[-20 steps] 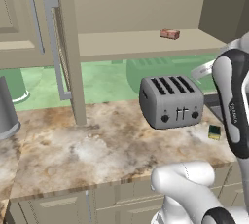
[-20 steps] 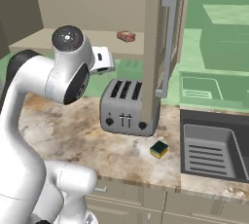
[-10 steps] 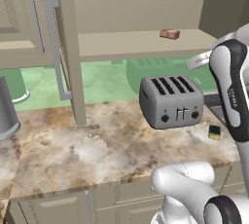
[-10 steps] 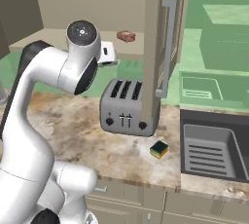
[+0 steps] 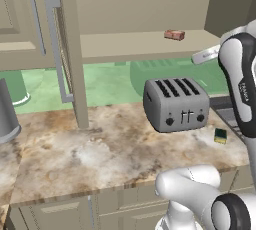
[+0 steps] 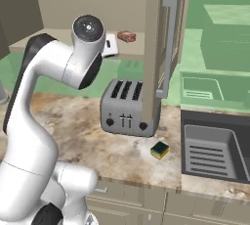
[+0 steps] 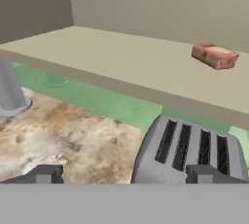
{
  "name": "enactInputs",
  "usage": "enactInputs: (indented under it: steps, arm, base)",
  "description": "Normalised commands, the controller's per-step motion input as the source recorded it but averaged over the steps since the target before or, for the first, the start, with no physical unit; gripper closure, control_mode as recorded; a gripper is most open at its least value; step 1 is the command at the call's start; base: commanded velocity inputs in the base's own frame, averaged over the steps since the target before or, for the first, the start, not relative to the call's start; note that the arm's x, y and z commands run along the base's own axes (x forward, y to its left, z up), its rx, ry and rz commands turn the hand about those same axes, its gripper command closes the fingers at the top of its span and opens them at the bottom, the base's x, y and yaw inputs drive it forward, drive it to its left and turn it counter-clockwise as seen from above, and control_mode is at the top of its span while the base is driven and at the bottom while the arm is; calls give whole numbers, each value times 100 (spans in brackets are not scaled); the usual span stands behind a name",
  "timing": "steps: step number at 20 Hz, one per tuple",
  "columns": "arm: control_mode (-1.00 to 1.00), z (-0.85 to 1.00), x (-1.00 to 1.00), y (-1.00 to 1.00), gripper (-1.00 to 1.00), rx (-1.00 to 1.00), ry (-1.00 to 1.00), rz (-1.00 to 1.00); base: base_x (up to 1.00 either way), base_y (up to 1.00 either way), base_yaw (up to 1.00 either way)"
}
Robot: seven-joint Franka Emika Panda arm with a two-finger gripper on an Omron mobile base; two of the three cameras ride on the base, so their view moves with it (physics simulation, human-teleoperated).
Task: Locate and retrieve the sponge and bar soap from the cabinet. Place them next to the sink.
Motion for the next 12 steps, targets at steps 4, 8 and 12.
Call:
enactInputs:
  steps: [4, 8, 12]
  arm:
    - [-100, 11, 10, 0, -100, -2, -15, 6]
    - [-100, 9, 18, 0, -100, -1, -17, 6]
    - [-100, 6, 24, 6, -100, -2, -15, 3]
  base:
    - [0, 0, 0]
    - [0, 0, 0]
    - [0, 0, 0]
